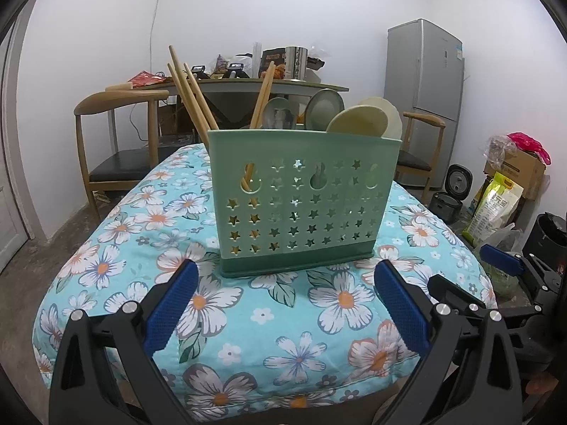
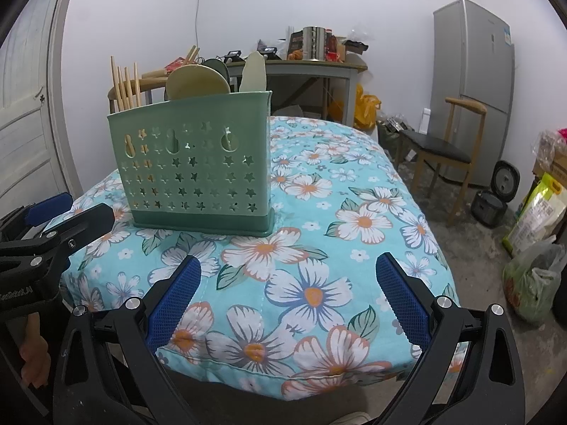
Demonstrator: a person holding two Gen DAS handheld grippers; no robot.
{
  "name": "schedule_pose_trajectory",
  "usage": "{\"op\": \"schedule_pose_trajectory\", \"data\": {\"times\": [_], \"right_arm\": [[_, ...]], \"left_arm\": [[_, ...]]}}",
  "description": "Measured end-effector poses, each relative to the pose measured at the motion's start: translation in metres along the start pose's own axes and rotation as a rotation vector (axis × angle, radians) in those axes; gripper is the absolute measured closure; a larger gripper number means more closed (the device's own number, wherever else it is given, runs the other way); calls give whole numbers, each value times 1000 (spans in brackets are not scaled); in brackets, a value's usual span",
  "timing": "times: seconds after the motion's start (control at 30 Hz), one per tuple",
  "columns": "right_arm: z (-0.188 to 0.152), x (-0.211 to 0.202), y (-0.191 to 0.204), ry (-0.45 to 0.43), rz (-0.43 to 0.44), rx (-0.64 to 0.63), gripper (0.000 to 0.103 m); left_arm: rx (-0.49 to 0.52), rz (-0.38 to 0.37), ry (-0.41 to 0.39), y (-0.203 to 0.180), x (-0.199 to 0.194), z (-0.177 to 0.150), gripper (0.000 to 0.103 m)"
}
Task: Organize utensils
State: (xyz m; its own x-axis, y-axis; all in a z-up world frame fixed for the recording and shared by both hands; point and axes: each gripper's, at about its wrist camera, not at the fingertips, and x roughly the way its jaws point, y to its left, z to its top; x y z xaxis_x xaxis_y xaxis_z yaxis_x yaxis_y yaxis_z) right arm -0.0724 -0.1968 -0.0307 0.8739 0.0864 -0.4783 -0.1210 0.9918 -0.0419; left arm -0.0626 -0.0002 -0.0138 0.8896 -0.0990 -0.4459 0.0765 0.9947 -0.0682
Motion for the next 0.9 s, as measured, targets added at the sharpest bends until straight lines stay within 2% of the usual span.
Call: {"op": "schedule_pose_trajectory", "data": {"times": [0.2, 0.37, 0.9], "right_arm": [[-1, 0, 0, 2, 0, -4, 8], [-1, 1, 3, 4, -1, -12, 8], [-1, 1, 6, 1, -4, -21, 8]], "left_arm": [[-5, 2, -3, 1, -1, 0, 6], [-2, 38, -18, 2, -2, 1, 6], [38, 87, -62, -5, -8, 0, 6]]}}
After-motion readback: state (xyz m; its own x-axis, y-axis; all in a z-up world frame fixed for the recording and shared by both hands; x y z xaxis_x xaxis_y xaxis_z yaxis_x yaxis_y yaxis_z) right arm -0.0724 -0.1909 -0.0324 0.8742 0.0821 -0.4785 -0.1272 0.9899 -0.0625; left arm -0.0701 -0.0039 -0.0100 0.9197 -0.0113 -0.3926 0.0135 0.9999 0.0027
